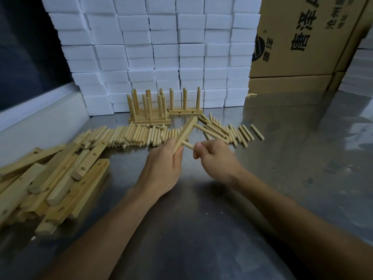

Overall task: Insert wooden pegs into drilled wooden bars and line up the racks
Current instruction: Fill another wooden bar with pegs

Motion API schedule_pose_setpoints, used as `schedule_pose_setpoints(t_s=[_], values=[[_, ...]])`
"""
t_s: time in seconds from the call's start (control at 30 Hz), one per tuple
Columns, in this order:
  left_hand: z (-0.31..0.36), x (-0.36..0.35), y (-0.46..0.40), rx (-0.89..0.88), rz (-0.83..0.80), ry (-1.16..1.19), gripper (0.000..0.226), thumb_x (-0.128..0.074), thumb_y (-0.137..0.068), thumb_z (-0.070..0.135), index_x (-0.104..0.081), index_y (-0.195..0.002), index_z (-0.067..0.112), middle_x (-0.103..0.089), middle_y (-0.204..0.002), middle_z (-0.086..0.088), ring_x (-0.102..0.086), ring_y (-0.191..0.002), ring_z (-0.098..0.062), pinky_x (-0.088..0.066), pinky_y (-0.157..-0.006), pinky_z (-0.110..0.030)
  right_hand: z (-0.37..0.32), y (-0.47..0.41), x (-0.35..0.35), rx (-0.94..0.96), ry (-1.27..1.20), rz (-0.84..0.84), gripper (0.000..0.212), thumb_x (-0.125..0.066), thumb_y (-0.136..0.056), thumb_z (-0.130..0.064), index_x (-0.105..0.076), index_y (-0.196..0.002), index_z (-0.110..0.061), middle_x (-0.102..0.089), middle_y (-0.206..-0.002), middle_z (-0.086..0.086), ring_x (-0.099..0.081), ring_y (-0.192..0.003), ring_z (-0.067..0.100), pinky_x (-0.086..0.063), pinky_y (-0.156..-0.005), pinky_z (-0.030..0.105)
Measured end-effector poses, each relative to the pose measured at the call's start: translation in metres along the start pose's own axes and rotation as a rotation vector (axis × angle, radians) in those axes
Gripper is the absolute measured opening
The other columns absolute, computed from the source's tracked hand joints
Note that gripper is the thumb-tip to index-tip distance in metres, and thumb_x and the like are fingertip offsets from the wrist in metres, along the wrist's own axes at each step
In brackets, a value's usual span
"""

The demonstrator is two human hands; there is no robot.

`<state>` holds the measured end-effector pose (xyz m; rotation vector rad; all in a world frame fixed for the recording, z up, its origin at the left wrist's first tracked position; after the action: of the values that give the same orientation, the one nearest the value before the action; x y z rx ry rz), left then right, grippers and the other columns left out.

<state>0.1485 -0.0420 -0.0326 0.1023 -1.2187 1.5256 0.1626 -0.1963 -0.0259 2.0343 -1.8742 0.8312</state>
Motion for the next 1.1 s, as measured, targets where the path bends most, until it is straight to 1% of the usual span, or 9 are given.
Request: schedule_pose_setpoints(t_s=[0.1,0.23,0.37,0.47,0.57,0.77,0.93,1.0,1.1], values=[[0.000,-0.001,-0.002,0.000,0.020,0.001,0.008,-0.049,-0.101,0.020,-0.056,-0.101,0.016,-0.047,-0.067,0.010,-0.047,-0.058,-0.007,-0.034,-0.051,-0.015,0.003,-0.002,0.001,-0.105,-0.203,-0.039,0.040,-0.043,-0.105,-0.032,-0.064,-0.074,-0.018,-0.041,-0.047,-0.009,-0.033,-0.037,0.002,-0.031,-0.041,0.019],[0.001,-0.007,-0.002,0.061,-0.021,0.081,0.015,-0.047,-0.102,0.022,-0.057,-0.097,0.013,-0.045,-0.064,0.008,-0.043,-0.055,-0.008,-0.028,-0.049,-0.017,0.008,-0.003,0.002,-0.041,-0.171,0.012,0.038,-0.046,-0.105,-0.030,-0.070,-0.081,-0.015,-0.038,-0.040,-0.012,-0.033,-0.036,0.002,-0.030,-0.039,0.014],[0.001,-0.017,-0.006,0.419,-0.093,0.587,0.027,-0.043,-0.104,0.022,-0.051,-0.078,0.017,-0.042,-0.063,0.003,-0.038,-0.051,-0.012,-0.031,-0.044,-0.024,0.011,-0.005,0.009,0.057,-0.098,0.123,0.032,-0.051,-0.103,-0.031,-0.072,-0.082,-0.018,-0.044,-0.044,-0.009,-0.035,-0.041,0.004,-0.034,-0.044,0.019],[-0.003,-0.018,-0.007,0.640,-0.050,0.804,0.026,-0.043,-0.105,0.018,-0.055,-0.082,0.015,-0.043,-0.065,0.002,-0.037,-0.049,-0.009,-0.027,-0.037,-0.020,0.011,-0.004,0.012,0.129,-0.068,0.201,0.036,-0.054,-0.100,-0.040,-0.073,-0.083,-0.014,-0.054,-0.056,0.006,-0.046,-0.049,0.018,-0.044,-0.052,0.037],[-0.014,-0.011,-0.007,0.793,0.087,0.927,0.021,-0.042,-0.105,0.016,-0.056,-0.091,0.009,-0.045,-0.068,-0.002,-0.039,-0.048,-0.009,-0.027,-0.035,-0.019,0.018,-0.005,0.021,0.078,-0.131,0.251,0.046,-0.047,-0.101,-0.046,-0.074,-0.083,-0.013,-0.061,-0.060,0.005,-0.055,-0.052,0.019,-0.052,-0.057,0.038],[-0.025,-0.006,-0.009,1.008,0.243,1.325,0.019,-0.042,-0.104,0.016,-0.055,-0.096,0.005,-0.050,-0.068,-0.006,-0.044,-0.048,-0.013,-0.032,-0.036,-0.021,0.042,-0.014,0.028,-0.033,0.272,0.267,0.025,-0.057,-0.099,-0.031,-0.073,-0.089,-0.015,-0.068,-0.074,-0.002,-0.064,-0.066,0.017,-0.059,-0.072,0.043],[-0.028,-0.005,-0.009,1.035,0.272,1.458,0.021,-0.041,-0.103,0.015,-0.055,-0.094,0.002,-0.050,-0.068,-0.007,-0.044,-0.055,-0.016,-0.040,-0.042,-0.023,0.037,-0.033,0.021,-0.048,0.524,0.298,0.026,-0.059,-0.096,-0.039,-0.068,-0.111,-0.020,-0.070,-0.093,-0.002,-0.065,-0.079,0.016,-0.058,-0.077,0.036],[-0.028,-0.006,-0.009,1.024,0.262,1.453,0.021,-0.042,-0.103,0.016,-0.056,-0.098,0.002,-0.050,-0.069,-0.007,-0.044,-0.057,-0.016,-0.040,-0.045,-0.024,0.036,-0.043,0.016,-0.086,0.603,0.288,0.030,-0.058,-0.095,-0.046,-0.065,-0.104,-0.019,-0.066,-0.085,-0.001,-0.062,-0.074,0.017,-0.056,-0.070,0.035],[-0.027,-0.007,-0.009,1.018,0.254,1.453,0.021,-0.041,-0.104,0.017,-0.056,-0.098,0.003,-0.049,-0.070,-0.007,-0.043,-0.058,-0.016,-0.040,-0.048,-0.024,0.037,-0.055,0.011,-0.166,0.699,0.290,0.036,-0.059,-0.094,-0.049,-0.054,-0.077,-0.017,-0.054,-0.070,-0.002,-0.049,-0.060,0.013,-0.033,-0.051,0.025]])
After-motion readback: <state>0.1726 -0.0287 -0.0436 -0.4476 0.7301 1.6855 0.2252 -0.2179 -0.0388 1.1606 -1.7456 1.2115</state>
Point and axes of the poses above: each hand's wrist, its own y-axis away from the middle knuckle, its own x-axis out of the back of the hand, z = x × y, the point moved 2 cm from there along -y, towards the middle knuckle
